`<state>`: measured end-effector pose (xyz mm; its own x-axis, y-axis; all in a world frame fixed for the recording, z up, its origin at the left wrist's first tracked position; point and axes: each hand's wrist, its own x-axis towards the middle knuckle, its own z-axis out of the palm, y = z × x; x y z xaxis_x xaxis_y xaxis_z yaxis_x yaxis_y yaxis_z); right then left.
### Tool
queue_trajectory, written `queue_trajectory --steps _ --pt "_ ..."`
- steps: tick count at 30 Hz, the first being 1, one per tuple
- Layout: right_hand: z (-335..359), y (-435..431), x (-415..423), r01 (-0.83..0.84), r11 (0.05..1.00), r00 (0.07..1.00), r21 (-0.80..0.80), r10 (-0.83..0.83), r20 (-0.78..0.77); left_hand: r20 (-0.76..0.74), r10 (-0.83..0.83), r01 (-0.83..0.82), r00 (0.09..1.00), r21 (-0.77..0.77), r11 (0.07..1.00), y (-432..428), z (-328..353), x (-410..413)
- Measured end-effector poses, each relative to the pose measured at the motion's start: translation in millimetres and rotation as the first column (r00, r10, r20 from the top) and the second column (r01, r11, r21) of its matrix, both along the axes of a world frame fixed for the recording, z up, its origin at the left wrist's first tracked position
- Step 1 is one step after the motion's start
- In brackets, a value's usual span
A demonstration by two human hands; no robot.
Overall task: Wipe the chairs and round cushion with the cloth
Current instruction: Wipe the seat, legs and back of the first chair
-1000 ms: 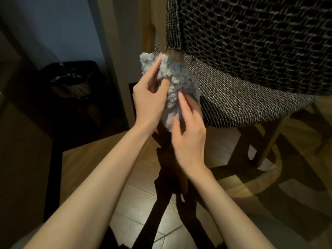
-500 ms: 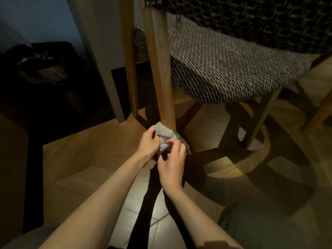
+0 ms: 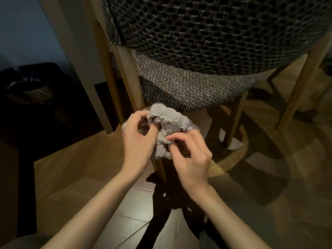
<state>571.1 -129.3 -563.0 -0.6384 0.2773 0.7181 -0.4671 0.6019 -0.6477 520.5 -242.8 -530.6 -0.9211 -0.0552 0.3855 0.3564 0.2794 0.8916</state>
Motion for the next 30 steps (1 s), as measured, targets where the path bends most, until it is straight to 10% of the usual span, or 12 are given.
queue_trajectory --steps 5,10,20,30 --pt "41.7 51.8 5.4 0.249 0.966 0.967 -0.065 -0.252 -0.042 -0.181 -0.064 0.029 0.981 -0.192 0.981 50.7 32.6 13.8" --pt "44.1 86.0 -36.9 0.016 0.966 0.886 0.258 -0.133 0.445 -0.29 -0.147 -0.108 0.946 -0.707 0.698 65.1 22.6 -4.5" --pt "35.9 123.1 -56.6 0.014 0.881 0.93 0.474 -0.185 0.317 -0.419 -0.132 -0.195 0.898 -0.651 0.734 78.9 13.9 -15.4" --pt "40.3 177.2 -64.8 0.033 0.879 0.933 0.476 -0.197 0.301 -0.246 -0.16 -0.084 0.956 -0.752 0.653 143.3 29.3 -26.1"
